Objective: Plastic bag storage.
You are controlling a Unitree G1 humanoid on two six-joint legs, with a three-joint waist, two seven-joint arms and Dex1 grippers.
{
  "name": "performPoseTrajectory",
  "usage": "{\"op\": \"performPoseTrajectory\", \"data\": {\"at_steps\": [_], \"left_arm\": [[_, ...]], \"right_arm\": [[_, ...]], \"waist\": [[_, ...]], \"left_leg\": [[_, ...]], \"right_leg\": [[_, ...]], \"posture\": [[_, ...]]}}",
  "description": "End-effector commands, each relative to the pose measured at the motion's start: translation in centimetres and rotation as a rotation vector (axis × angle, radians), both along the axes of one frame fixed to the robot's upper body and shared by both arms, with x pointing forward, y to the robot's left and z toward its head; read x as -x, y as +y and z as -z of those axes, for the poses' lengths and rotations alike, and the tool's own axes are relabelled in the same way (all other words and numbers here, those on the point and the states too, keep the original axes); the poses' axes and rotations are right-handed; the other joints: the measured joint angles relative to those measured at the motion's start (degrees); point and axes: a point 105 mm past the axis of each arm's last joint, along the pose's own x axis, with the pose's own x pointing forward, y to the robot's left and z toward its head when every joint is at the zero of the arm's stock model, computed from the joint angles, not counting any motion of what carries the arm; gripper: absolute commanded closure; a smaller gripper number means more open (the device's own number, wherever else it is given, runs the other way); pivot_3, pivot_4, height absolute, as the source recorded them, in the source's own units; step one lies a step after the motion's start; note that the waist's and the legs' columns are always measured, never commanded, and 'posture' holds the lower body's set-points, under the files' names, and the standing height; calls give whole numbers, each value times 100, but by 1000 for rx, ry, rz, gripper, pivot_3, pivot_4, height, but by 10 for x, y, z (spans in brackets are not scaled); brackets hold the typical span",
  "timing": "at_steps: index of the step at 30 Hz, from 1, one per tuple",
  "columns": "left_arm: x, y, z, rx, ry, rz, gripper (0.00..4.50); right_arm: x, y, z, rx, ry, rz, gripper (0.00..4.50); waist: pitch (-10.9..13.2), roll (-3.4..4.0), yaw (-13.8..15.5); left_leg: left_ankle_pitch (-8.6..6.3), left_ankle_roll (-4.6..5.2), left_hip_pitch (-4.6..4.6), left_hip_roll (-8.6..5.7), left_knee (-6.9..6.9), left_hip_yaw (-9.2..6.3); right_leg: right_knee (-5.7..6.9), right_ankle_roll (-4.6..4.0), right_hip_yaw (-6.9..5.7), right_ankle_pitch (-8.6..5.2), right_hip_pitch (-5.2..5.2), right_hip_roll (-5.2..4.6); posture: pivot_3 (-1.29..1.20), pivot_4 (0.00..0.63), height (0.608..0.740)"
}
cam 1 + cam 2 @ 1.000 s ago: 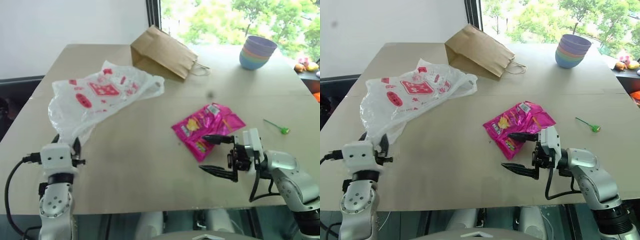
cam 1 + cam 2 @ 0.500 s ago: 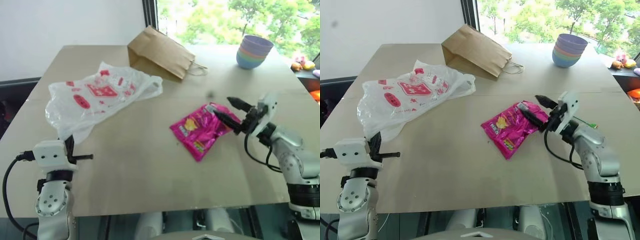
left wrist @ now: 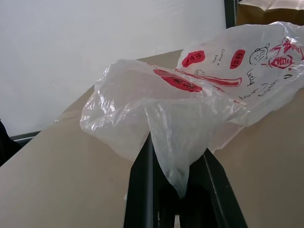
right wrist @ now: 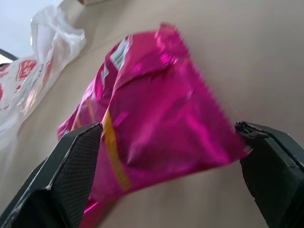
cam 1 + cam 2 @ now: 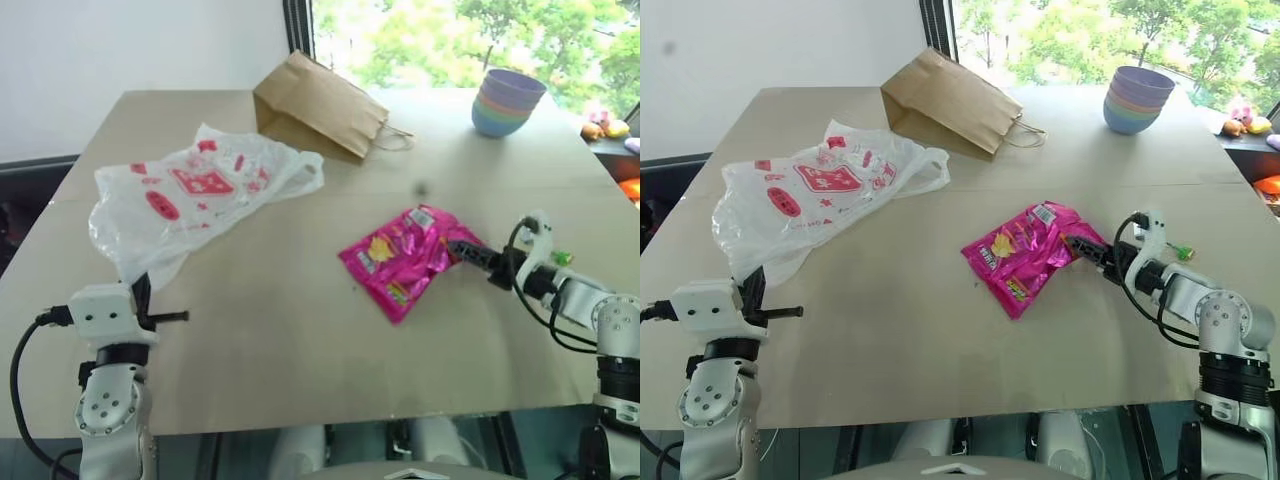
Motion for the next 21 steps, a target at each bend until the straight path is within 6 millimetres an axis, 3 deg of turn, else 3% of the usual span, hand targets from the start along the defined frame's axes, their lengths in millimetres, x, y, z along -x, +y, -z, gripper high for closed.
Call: {"op": "performPoseTrajectory", "data": {"at_steps": [1, 6, 11, 14, 16, 18, 21], "left_arm": [[0, -3, -8, -23, -34, 18, 4409], [-3, -6, -6, -22, -29, 28, 4409], [-3, -4, -10, -19, -44, 22, 4409], [-2, -4, -13, -14, -52, 25, 4500], [-4, -4, -15, 1, -61, 30, 4500], [-7, -5, -22, 32, -83, 23, 4500], [-12, -10, -34, 65, -123, 38, 4500]], "right_arm": [[3, 15, -16, -109, -26, -19, 0], [-11, 38, -9, -158, -45, 42, 0], [-17, 47, -6, -180, -62, 75, 0], [-18, 46, -6, -181, -76, 81, 844], [-17, 47, -6, -186, -79, 73, 1670], [-17, 50, -6, -195, -70, 58, 2849], [-12, 57, -7, -222, -48, 11, 4168]], "waist": [[0, 0, 0], [-1, 2, -3], [-1, 3, 8], [0, 3, 3], [0, 4, -5], [0, 4, -3], [0, 4, -2]], "left_leg": [[0, 0, 0, 0, -1, 0], [0, 0, -1, 0, -1, 0], [0, -1, -2, -1, -1, 2], [1, -1, -3, -1, -1, 0], [1, -1, -2, -1, -2, 1], [1, -1, -1, 0, -3, -1], [1, -2, -2, 0, -3, -3]], "right_leg": [[0, 0, 0, 0, 0, 0], [2, 1, 0, 0, -2, 2], [1, 1, 1, 0, -3, 2], [-1, 1, 0, 0, -3, 2], [0, 1, 0, 0, -3, 2], [0, 1, -1, 0, -3, 3], [1, 1, -3, 0, -2, 4]], "posture": [[0, 150, 740], [0, 150, 740], [0, 150, 740], [0, 150, 740], [0, 150, 740], [0, 150, 740], [0, 150, 740]]}}
